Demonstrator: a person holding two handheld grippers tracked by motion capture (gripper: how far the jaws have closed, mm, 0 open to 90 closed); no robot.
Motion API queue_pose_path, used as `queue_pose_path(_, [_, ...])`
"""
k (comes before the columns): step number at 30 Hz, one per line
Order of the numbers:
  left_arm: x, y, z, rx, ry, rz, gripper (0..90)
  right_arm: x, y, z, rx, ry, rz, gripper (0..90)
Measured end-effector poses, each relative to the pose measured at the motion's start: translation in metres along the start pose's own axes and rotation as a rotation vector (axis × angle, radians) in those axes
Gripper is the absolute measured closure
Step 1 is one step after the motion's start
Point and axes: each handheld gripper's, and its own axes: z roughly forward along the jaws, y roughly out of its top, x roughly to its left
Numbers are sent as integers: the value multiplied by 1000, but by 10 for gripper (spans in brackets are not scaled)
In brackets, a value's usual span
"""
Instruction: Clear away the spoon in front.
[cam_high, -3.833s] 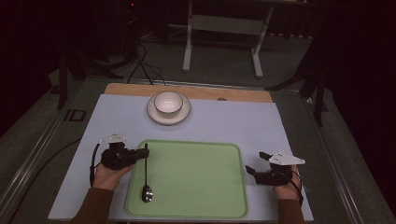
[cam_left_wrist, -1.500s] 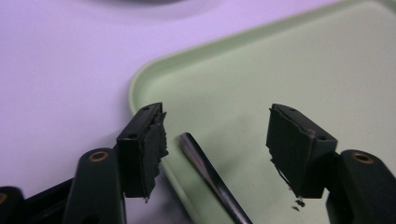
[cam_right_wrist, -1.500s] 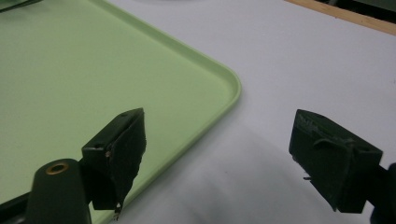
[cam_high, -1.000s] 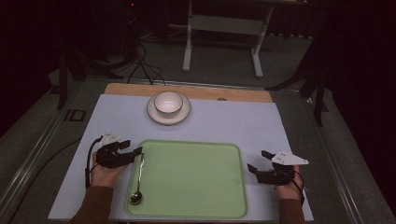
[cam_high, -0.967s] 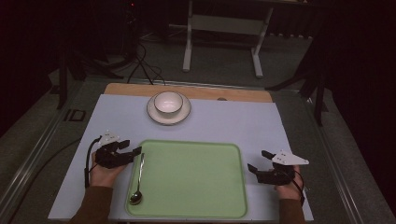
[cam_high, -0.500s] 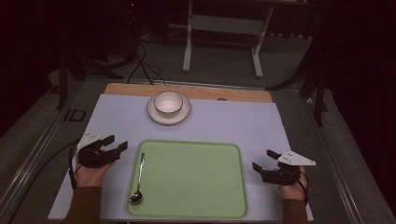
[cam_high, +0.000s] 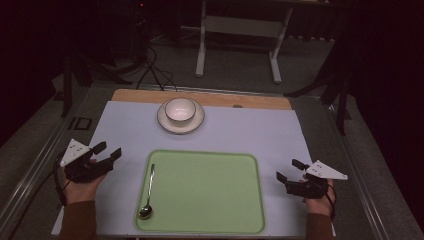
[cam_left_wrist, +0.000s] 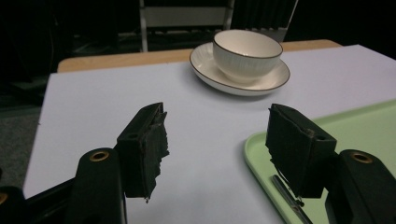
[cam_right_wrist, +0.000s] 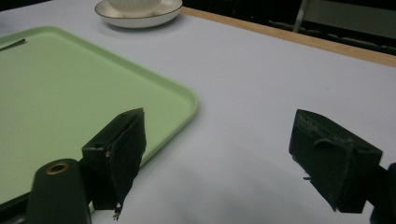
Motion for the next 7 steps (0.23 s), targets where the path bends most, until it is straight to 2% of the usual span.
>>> queue_pose_path(7, [3,-1,-6,-45,48,21,365,-5,-2,-5,-28,1,18,184])
